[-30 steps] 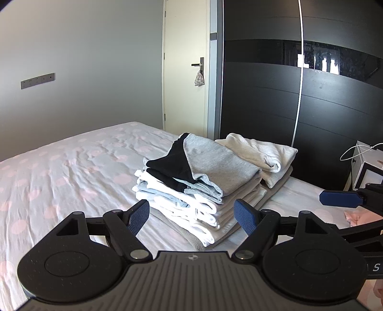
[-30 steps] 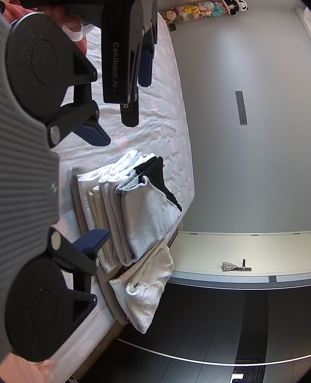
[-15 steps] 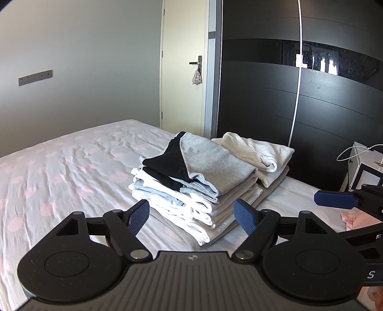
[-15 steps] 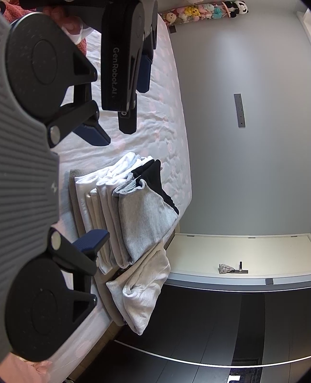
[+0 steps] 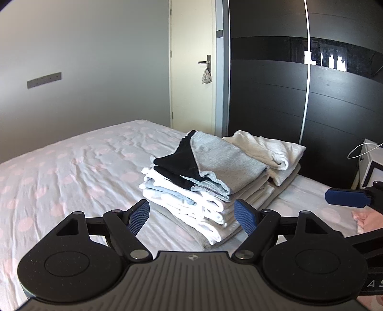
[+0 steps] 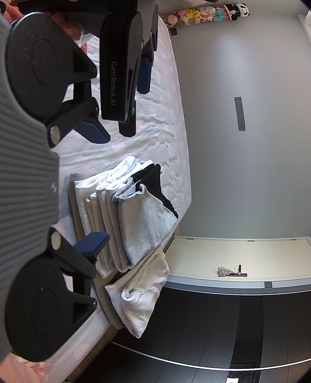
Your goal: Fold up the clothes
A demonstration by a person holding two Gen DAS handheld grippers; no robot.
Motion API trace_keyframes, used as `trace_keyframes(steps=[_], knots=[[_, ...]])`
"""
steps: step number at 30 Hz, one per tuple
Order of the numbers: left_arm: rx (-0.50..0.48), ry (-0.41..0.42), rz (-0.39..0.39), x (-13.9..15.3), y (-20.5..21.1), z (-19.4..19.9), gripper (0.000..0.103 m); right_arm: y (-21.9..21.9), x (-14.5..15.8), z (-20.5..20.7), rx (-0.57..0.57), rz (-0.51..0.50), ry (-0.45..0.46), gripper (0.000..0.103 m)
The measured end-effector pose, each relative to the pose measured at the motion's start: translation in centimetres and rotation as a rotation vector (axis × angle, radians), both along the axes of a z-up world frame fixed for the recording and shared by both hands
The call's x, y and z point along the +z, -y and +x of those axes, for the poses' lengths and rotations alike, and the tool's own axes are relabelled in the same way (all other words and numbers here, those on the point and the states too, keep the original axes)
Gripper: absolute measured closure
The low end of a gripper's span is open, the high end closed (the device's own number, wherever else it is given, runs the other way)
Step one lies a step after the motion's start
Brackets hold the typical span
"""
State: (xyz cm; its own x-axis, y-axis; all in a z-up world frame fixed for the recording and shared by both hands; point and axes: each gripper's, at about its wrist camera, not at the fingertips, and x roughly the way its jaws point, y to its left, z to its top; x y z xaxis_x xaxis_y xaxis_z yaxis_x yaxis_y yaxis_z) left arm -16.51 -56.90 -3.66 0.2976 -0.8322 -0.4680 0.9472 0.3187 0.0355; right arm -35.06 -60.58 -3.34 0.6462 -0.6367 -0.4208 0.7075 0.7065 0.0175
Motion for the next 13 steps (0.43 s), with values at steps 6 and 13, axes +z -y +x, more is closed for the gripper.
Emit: trace_keyframes(steps=[6, 13], knots=[[-0.014, -0.018, -0.008, 0.22, -0.15, 0.16, 0.026, -0.12, -0.08, 0.18, 0.007, -0.001, -0.002, 0.02], [-0.035, -0.021, -0.02, 0.36, -0.42, -0.02, 0.026, -0.18, -0.18, 0.25, 0.009, -0.003, -0.001, 0.02]])
